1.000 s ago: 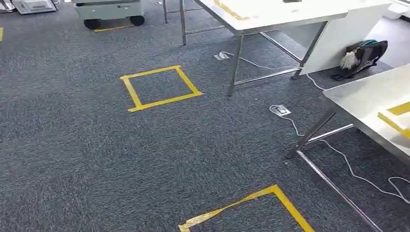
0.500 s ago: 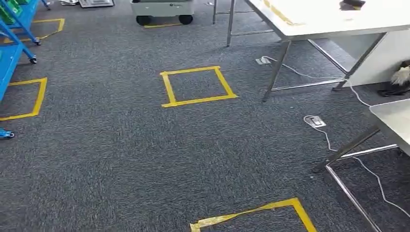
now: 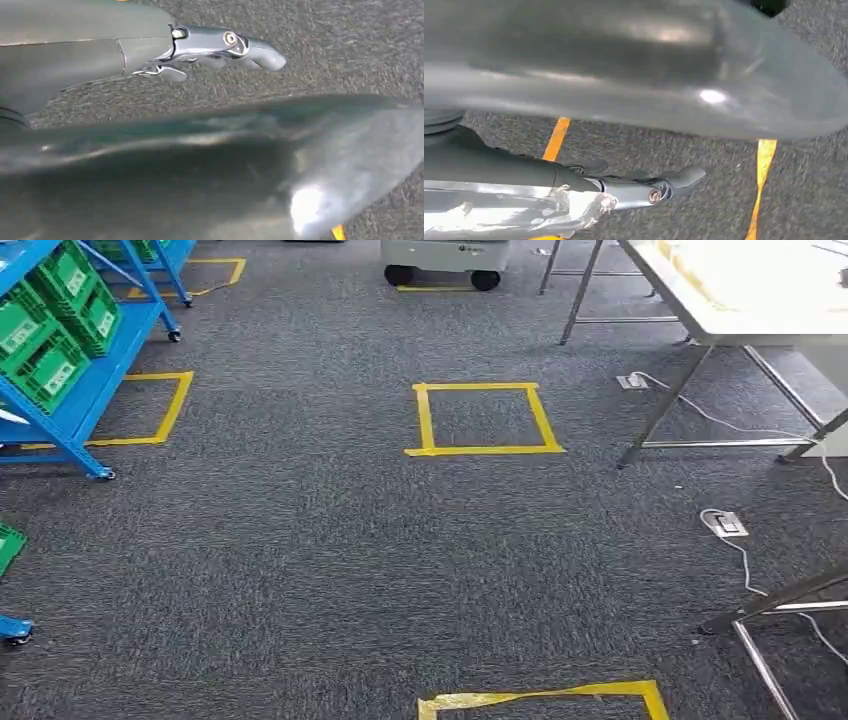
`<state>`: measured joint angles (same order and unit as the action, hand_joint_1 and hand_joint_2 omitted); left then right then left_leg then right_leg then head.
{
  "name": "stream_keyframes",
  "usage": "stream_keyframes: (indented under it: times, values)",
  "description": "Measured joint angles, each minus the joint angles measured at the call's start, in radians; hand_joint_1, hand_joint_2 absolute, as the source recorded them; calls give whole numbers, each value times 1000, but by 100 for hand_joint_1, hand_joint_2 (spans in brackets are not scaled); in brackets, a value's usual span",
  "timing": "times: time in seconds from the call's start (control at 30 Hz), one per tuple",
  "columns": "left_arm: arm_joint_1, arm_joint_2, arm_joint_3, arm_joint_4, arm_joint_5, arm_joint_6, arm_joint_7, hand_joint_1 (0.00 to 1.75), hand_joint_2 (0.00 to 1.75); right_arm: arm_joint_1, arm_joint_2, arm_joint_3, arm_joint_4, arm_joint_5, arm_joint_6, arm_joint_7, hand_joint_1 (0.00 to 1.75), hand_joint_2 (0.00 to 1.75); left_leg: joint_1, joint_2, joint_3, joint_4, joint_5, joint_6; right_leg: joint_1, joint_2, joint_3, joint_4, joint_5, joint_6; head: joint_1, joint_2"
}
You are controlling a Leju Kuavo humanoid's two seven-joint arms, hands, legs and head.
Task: Take the parts from the cabinet and place them on the table.
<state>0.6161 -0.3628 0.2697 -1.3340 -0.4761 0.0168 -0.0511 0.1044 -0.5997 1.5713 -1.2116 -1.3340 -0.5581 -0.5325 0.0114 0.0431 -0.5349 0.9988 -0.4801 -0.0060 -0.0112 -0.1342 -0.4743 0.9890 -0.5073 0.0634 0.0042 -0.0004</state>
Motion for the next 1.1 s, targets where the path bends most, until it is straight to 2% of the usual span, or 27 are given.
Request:
stream_keyframes:
  times: [0.03, 0.07, 0.1, 0.17, 0.2, 0.23, 0.27, 0.3, 0.33, 0.37, 0.4, 0.43, 0.47, 0.53, 0.57, 0.6, 0.67, 0.7, 0.73, 0.77, 0.83, 0.87, 0.9, 0.93, 1.03, 1.07, 1.1]
  values:
    - [1, 0, 0, 0, -1, 0, 0, 0, 0, -2, 0, 0, 0, 2, 0, 0, 0, 0, 4, -11, 2, -3, 4, 9, -6, 13, -6, 2, -6, 7, 0, 0]
    - [1, 0, 0, 0, -2, 0, 0, 0, 0, -2, 0, 0, 0, 3, 0, 1, 0, 0, 4, -17, 1, -3, 6, 13, -8, 69, -16, 26, -30, 11, 2, 0]
    - [-2, 0, 0, 0, -5, 0, 0, 0, 0, -2, 0, -2, 0, 4, 1, 1, 0, 0, 3, -27, 0, -3, 7, 19, -8, 104, -44, 90, -70, 12, 3, 0]
    - [-8, 0, 0, 0, -7, 0, -1, 0, 0, 3, 0, 0, 0, 4, 0, 3, 0, 0, -2, -53, -4, -3, 9, 25, -7, 128, -130, 265, -143, 12, 5, 0]
    - [-8, 0, 0, 0, -7, 0, -2, 0, 0, 3, 0, 0, 0, 4, 1, 5, 0, 0, -4, -66, -4, -3, 10, 26, -7, 131, -164, 322, -153, 10, 5, 0]
    - [-7, 0, 2, 0, -7, 0, -2, 0, 0, 3, 0, 0, 0, 4, 1, 5, 0, 0, -5, -79, -3, -3, 10, 27, -6, 131, -175, 328, -138, 7, 6, 0]
    - [-7, 0, 2, 0, -7, 0, -2, 0, 0, 3, 0, 0, 0, 4, 1, 6, 0, 0, -6, -93, -2, -3, 10, 27, -6, 133, -165, 292, -103, 3, 6, 0]
    - [-7, 0, 2, 0, -7, 0, -2, 0, 0, 2, 0, 0, 0, 4, 1, 6, 0, 0, -6, -107, 1, -3, 10, 26, -5, 142, -134, 213, -50, -1, 5, 0]
    - [-8, 0, 2, 0, -7, 0, -2, 0, 0, 3, 0, 0, 0, 4, 1, 6, 0, 0, -6, -122, 4, -3, 10, 26, -5, 164, -93, 119, -2, -6, 6, 0]
    - [-8, 0, 2, 0, -7, 0, -2, 0, 0, 2, 0, 0, 0, 4, 1, 6, 0, 0, -5, -133, 3, -3, 10, 25, -7, 206, -62, 48, 22, -10, 6, 0]
    - [-9, 0, 2, 0, -7, 0, -2, 0, 0, 2, 0, 0, 0, 4, 1, 6, 0, 0, -11, -145, 0, 2, 6, 18, -10, 229, -53, 17, 11, -11, 5, 0]
    - [-9, 0, 1, 0, -7, 0, -2, 0, 0, 2, 0, 0, 0, 3, 1, 6, 0, 0, -9, -155, -2, -1, 11, 11, -8, 215, -54, 19, 13, -7, 4, 0]
    - [-8, 0, 1, 0, -7, 0, -2, 0, 0, 1, 0, 0, 0, 3, 1, 6, 0, 0, -5, -164, -6, -4, 13, 5, -3, 208, -54, 20, 11, -10, 5, 0]
    - [-5, 0, 2, 0, -7, 0, -2, 0, 0, -1, 0, 0, 0, 4, 1, 6, 0, 0, -1, -179, -9, -9, 20, -11, -5, 182, -44, 9, 22, -27, 5, 0]
    - [-4, 0, 2, 0, -7, 0, -2, 0, 0, -2, 0, 0, 0, 4, 1, 6, 0, 0, -3, -121, -16, 6, 3, -12, -5, 169, -43, 5, 27, -32, 3, 0]
    - [-6, 0, 1, 0, -8, 0, -2, 0, 0, 0, 0, -1, 0, 4, 1, 5, 0, 0, -5, -80, -39, 53, -37, -15, -4, 158, -44, 5, 28, -38, -2, 0]
    - [-12, 1, 1, 0, -8, 0, -2, 0, 0, 5, 0, 0, 0, 4, 1, 6, 0, 0, -5, -59, -109, 203, -119, -20, -1, 128, -46, 5, 27, -41, -2, 0]
    - [-12, 1, 1, 0, -8, 0, -2, 0, 0, 5, 0, 0, 0, 4, 1, 6, 0, 0, -5, -57, -141, 274, -143, -22, 1, 112, -48, 5, 26, -42, -3, 0]
    - [-10, 1, 1, 0, -8, 0, -2, 0, 0, 4, 0, 0, 0, 4, 1, 6, 0, 0, -5, -56, -149, 293, -138, -23, 2, 98, -48, 5, 26, -43, -3, 0]
    - [-10, 1, 1, 0, -8, 0, -2, 0, 0, 2, 0, 0, 0, 4, 1, 6, 0, 0, -5, -56, -134, 269, -113, -23, 2, 85, -48, 5, 25, -42, -2, 0]
    - [-10, 2, 2, 0, -8, 0, -2, 0, 0, 0, 0, -1, 0, 4, 0, 6, 0, 0, -5, -41, -51, 121, -31, -20, 2, 62, -49, 5, 20, -38, -3, 0]
    - [-10, 2, 2, 0, -8, 2, -2, 0, 0, 0, 0, -1, 0, 7, -1, 9, 0, 0, -8, 4, -1, 37, -4, -16, 3, 52, -39, 6, 17, -34, -3, 0]
    - [-12, 2, 1, 0, -8, 3, -2, 0, 0, 3, 0, -1, 0, 10, -5, 11, 0, 0, -13, 56, 22, -19, -6, -13, 13, 40, -37, 15, 9, -26, -4, 0]
    - [-13, 2, 0, 0, -8, 4, -2, 0, 0, 2, 0, 0, 0, 15, -8, 13, 0, 0, -12, 33, 19, -12, -3, -2, 12, 33, -36, 13, 7, -24, 2, 0]
    - [-5, 2, 1, 0, -10, 7, -2, 0, 0, -3, 0, -1, 0, 27, -15, 15, 0, 0, -15, 1, 12, -16, 3, 15, 10, 0, -15, 7, 7, -11, 5, 0]
    - [-3, 1, 1, 0, -10, 7, -2, 0, 0, -5, 0, 0, 0, 27, -16, 15, 0, 0, -8, -8, 14, -19, 9, 23, 5, 37, -24, 18, -6, -1, 6, 0]
    - [-4, 1, 1, 0, -10, 8, -2, 0, 0, -3, 0, -1, 0, 29, -16, 15, 0, 0, -7, -18, 11, -19, 11, 27, 3, 90, -41, 62, -41, 2, 11, 0]
